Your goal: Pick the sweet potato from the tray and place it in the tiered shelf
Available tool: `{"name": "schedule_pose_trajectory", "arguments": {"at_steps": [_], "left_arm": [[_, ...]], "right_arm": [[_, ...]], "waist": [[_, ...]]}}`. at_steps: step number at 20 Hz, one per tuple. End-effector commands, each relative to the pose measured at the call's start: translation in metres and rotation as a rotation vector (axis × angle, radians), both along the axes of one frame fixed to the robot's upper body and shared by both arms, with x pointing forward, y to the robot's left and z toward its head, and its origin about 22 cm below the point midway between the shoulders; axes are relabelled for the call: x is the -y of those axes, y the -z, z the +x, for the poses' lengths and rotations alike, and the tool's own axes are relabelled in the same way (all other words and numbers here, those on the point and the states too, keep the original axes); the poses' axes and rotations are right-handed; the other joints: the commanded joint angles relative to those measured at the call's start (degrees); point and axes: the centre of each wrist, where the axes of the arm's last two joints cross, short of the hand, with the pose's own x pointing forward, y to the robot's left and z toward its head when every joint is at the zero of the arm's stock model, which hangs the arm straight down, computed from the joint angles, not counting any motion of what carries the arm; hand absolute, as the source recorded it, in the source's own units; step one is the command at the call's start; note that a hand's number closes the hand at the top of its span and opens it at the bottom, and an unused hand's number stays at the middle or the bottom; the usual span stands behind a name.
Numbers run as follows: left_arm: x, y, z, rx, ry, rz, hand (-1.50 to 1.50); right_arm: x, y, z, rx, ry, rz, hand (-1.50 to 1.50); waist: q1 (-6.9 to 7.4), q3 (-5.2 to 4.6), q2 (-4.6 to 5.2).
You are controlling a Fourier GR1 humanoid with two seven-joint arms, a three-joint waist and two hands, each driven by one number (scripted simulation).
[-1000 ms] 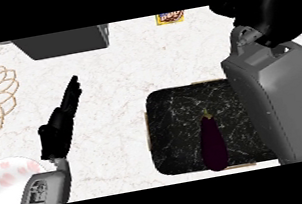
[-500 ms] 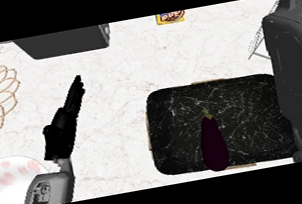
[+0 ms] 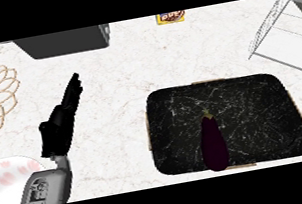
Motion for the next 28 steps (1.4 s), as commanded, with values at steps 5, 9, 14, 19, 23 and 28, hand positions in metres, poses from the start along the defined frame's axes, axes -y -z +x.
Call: {"name": "schedule_pose_trajectory", "arguments": {"at_steps": [5, 9, 14, 19, 23, 28], "left_arm": [[-0.004, -0.006, 0.002, 0.008, 0.011, -0.007, 0.00], [-0.011, 0.003, -0.005, 0.012, 0.005, 0.009, 0.00], [0.001, 0.010, -0.013, 0.007, 0.012, 0.007, 0.00], [-0.003, -0.001, -0.014, 0.012, 0.014, 0.005, 0.00], [-0.003, 0.002, -0.003, 0.010, 0.005, -0.012, 0.00], [-0.014, 0.003, -0.006, -0.001, 0.016, -0.002, 0.00]], "right_arm": [[0.051, 0.011, 0.010, -0.059, 0.069, -0.045, 1.50], [0.071, 0.024, 0.042, -0.096, 0.103, -0.118, 1.50], [0.092, 0.049, 0.049, -0.058, 0.054, -0.159, 1.50], [0.101, 0.059, 0.041, 0.199, -0.009, -0.022, 1.50], [0.129, 0.071, 0.047, 0.217, -0.040, -0.010, 1.50], [0.149, 0.073, 0.038, 0.221, -0.056, -0.008, 1.50]], "waist": [[-0.06, 0.02, 0.05], [0.74, 0.02, 0.30], [0.64, 0.04, 0.21], [0.98, 0.13, 0.17], [0.43, 0.05, 0.24], [0.13, 0.03, 0.10]]}}
